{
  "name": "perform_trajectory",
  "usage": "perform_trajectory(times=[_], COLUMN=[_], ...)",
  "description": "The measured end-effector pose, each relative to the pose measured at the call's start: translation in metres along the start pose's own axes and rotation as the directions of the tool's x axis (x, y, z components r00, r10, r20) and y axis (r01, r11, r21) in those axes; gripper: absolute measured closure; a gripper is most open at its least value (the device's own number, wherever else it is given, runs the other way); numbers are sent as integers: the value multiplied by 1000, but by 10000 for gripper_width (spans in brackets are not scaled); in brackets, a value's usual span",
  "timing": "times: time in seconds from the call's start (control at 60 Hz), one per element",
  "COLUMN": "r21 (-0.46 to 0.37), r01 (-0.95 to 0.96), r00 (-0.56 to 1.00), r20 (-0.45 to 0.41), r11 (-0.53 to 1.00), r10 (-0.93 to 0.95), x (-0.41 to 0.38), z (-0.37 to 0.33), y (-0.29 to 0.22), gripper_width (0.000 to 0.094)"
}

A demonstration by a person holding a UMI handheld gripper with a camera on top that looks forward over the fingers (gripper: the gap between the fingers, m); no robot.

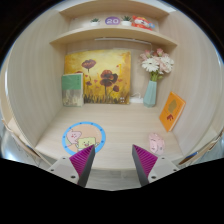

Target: Arrange mouse

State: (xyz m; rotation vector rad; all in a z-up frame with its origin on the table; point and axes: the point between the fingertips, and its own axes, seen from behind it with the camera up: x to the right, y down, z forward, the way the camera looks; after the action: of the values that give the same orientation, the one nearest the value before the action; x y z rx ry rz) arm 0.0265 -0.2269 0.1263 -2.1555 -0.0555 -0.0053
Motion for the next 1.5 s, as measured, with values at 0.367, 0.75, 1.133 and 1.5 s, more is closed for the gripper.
perform_trajectory(times=[0.367,0.75,1.133,1.5], r21=[-161,-168,-213,32], r01=[-63,-64,-79,-130], r00=[980,990,990,975], r20=[-197,-131,-135,-178], r11=[985,984,974,991], r10=[30,42,50,133], x=[168,197,196,154], z=[70,163,176,115], y=[86,63,59,-136], gripper_width=[204,204,536,556])
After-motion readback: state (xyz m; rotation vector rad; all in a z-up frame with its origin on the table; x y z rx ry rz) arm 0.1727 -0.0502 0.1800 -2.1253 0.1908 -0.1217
